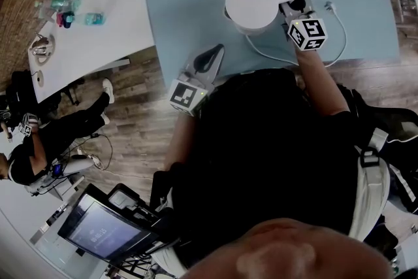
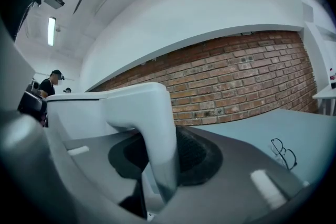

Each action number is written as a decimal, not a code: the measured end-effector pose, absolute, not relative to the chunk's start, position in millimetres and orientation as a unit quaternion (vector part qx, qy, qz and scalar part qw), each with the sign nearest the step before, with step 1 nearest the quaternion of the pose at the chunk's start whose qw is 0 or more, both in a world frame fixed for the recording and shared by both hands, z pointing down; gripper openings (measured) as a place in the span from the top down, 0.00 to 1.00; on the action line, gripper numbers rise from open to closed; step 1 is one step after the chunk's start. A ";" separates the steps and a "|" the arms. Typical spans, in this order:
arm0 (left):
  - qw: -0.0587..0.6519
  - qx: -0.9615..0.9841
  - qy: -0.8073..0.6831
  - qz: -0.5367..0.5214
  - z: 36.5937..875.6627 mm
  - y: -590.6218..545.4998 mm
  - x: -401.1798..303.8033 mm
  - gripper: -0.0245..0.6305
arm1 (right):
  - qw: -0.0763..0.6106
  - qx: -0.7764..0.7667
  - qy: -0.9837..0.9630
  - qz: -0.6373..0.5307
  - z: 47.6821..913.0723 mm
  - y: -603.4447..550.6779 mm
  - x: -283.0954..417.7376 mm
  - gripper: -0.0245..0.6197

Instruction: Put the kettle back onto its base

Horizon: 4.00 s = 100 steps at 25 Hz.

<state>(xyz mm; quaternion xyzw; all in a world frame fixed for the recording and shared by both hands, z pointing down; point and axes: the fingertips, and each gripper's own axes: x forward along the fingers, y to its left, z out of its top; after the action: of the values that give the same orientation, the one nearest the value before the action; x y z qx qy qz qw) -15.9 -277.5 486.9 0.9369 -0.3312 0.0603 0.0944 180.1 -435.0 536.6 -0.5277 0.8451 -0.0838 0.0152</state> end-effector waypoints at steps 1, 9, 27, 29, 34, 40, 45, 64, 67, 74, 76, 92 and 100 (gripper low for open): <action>0.094 0.937 -0.331 0.060 486.7 -277.6 -16.7 0.96 | 0.013 -0.529 0.845 -0.082 537.4 -433.2 180.0 0.80; 0.094 0.940 -0.323 0.058 487.1 -271.6 -15.6 0.96 | -0.002 -0.538 0.840 -0.076 540.4 -414.5 180.2 0.80; 0.089 0.937 -0.337 0.035 477.5 -230.3 -39.7 0.96 | -0.077 -0.559 0.821 -0.081 559.5 -391.9 193.5 0.69; 0.089 0.937 -0.336 0.037 478.7 -221.7 -49.2 0.96 | -0.077 -0.568 0.815 -0.084 559.4 -382.1 192.6 0.69; 0.091 0.938 -0.334 0.033 473.9 -191.9 -66.9 0.96 | -0.070 -0.591 0.799 -0.085 553.0 -348.2 194.9 0.67; 0.105 0.940 -0.322 0.034 482.7 -145.8 -100.9 0.96 | -0.060 -0.580 0.809 -0.069 539.9 -293.1 149.2 0.74; 0.117 0.945 -0.305 0.033 496.7 -97.7 -121.2 0.96 | -0.044 -0.546 0.834 -0.064 538.1 -227.7 94.3 0.80; 0.141 0.961 -0.236 0.001 489.5 -10.3 -105.4 0.96 | -0.031 -0.476 0.879 -0.031 484.8 -53.2 32.2 0.96; 0.127 0.964 -0.232 -0.002 480.0 -7.4 -94.9 0.96 | -0.030 -0.453 0.891 -0.015 476.3 -42.4 29.8 0.96; 0.116 0.969 -0.216 -0.008 457.2 6.6 -57.6 0.96 | -0.029 -0.430 0.902 -0.007 464.7 -14.3 50.1 0.96; 0.124 0.968 -0.216 -0.014 445.2 8.2 -43.0 0.96 | -0.025 -0.422 0.906 -0.004 455.9 -3.7 54.9 0.96; 0.143 0.969 -0.202 -0.021 419.2 52.4 2.8 0.96 | -0.041 -0.409 0.911 -0.009 465.0 57.7 86.0 0.96; 0.136 0.964 -0.229 -0.015 422.5 52.6 -17.4 0.96 | -0.029 -0.389 0.921 -0.006 457.5 52.1 68.8 0.96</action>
<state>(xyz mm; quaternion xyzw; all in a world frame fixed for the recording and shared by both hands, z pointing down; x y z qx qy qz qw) -17.4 52.6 422.5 0.9639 -0.2286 -0.0148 0.1359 68.8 52.1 457.5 -0.3886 0.9209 -0.0060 -0.0288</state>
